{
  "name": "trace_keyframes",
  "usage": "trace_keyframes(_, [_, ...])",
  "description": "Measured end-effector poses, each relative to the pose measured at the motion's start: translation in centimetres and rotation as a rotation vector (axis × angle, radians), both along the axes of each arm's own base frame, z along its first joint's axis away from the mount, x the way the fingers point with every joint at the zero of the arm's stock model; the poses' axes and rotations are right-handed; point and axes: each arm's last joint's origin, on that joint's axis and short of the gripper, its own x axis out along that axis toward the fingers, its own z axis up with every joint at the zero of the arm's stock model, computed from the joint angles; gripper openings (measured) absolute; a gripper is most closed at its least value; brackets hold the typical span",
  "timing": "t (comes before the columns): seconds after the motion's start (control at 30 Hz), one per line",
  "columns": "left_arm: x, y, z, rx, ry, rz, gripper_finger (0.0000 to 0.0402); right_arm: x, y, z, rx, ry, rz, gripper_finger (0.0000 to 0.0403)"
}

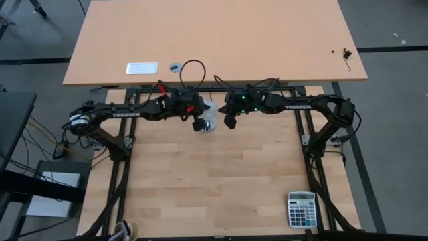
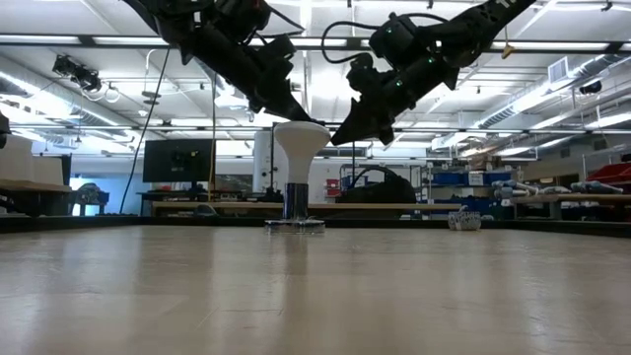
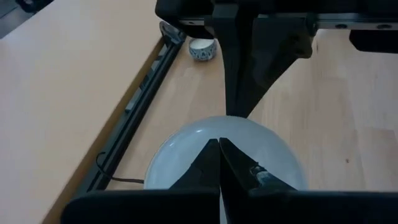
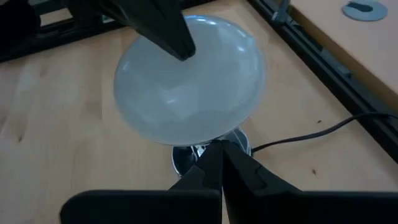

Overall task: Screw lightbulb
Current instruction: Insert the light into the lamp socket

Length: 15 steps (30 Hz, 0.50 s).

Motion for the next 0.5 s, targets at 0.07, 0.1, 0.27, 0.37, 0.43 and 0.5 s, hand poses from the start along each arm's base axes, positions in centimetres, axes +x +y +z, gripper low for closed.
trace_keyframes(0.07, [-0.01, 0.0, 0.0, 0.001, 0.0, 0.001, 0.0, 0.04, 0.01, 0.05, -0.003, -0.006, 0.0, 0.0009])
trace_keyframes(0.1, [-0.06, 0.0, 0.08, 0.002, -0.003, 0.001, 0.0, 0.06, 0.01, 0.07, -0.005, -0.01, 0.0, 0.0009])
trace_keyframes(0.27, [-0.23, -0.03, 0.16, 0.006, 0.004, 0.013, 0.0, 0.11, -0.1, 0.27, -0.037, -0.018, -0.046, 0.0009])
trace_keyframes(0.37, [-0.23, -0.03, 0.17, 0.007, 0.005, 0.015, 0.0, 0.15, -0.14, 0.41, -0.046, -0.029, -0.054, 0.0009])
trace_keyframes(0.43, [-0.22, -0.04, 0.17, 0.007, 0.004, 0.014, 0.0, 0.27, -0.04, 0.57, -0.053, -0.043, -0.056, 0.0009])
trace_keyframes(0.5, [-0.23, -0.05, 0.15, 0.007, 0.006, 0.014, 0.0, 0.33, -0.01, 0.66, -0.056, -0.051, -0.057, 0.0009])
